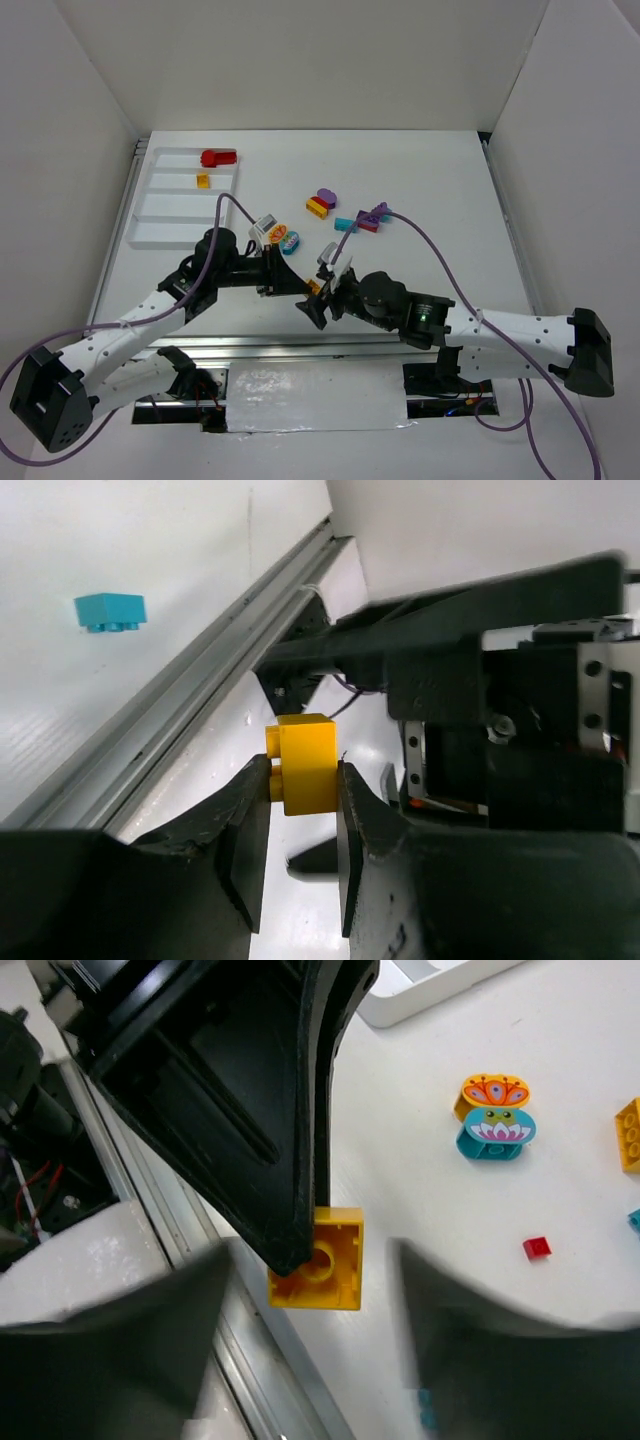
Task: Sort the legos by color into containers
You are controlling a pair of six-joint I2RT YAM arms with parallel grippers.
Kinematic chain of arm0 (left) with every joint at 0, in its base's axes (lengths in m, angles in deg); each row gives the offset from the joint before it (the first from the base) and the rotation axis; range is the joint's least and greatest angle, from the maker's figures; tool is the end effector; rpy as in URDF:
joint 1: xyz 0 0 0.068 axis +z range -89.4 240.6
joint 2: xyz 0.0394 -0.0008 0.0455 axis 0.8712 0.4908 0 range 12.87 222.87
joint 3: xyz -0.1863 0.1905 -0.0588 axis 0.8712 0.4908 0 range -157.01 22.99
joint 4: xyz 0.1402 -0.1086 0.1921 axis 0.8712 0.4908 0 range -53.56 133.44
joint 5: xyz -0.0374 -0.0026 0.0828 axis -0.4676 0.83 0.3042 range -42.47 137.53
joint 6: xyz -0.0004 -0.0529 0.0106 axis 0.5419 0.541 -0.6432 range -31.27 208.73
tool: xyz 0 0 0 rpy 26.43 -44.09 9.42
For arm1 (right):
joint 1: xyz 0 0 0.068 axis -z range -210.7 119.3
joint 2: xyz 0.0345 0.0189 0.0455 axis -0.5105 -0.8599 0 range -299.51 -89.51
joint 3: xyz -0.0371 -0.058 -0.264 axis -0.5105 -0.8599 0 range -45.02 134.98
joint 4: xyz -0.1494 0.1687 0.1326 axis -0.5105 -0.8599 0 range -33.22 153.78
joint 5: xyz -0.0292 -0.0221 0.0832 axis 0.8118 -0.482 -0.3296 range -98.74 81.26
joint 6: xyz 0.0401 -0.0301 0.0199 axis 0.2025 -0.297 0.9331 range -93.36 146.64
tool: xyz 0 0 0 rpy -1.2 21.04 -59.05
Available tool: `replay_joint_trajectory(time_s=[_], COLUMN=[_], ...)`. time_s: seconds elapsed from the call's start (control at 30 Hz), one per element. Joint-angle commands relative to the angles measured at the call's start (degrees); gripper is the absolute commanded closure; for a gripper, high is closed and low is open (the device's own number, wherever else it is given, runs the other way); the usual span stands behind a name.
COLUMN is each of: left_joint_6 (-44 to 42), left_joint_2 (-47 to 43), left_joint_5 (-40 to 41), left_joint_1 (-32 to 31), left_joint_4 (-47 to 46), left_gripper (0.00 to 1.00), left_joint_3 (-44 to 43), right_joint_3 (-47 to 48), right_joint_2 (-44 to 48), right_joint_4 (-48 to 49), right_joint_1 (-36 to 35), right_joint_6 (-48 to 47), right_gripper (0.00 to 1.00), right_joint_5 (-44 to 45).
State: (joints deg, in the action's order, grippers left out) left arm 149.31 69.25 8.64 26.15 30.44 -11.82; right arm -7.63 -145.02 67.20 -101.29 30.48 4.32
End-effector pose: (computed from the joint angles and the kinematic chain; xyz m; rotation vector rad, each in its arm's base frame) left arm 0.1702 -0.1438 0.2718 0.0743 2.1843 -1.6857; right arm 0.0831 0.2116 0.2843 -0.8917 1.6538 0.7027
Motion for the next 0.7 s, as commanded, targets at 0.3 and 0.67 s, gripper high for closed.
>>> replay_joint_trajectory(time_s=[0.3, 0.67], left_joint_6=[-7.60, -5.81], left_joint_2=[7.33, 42.36], left_joint_5=[32.19, 50.77], left_joint_1=[26.05, 37.43], left_joint_4=[23.94, 13.57], left_gripper=[1.00, 1.00], left_joint_3=[-16.43, -41.64], right_joint_3=[-4.60, -7.33], right_joint_2=[0.31, 10.23], right_joint_4=[6.96, -1.31], right_joint_1=[2.91, 2.38], right_joint_6=[13.20, 19.89], right_gripper=[0.00, 0.00], right_joint_5=[15.40, 10.76])
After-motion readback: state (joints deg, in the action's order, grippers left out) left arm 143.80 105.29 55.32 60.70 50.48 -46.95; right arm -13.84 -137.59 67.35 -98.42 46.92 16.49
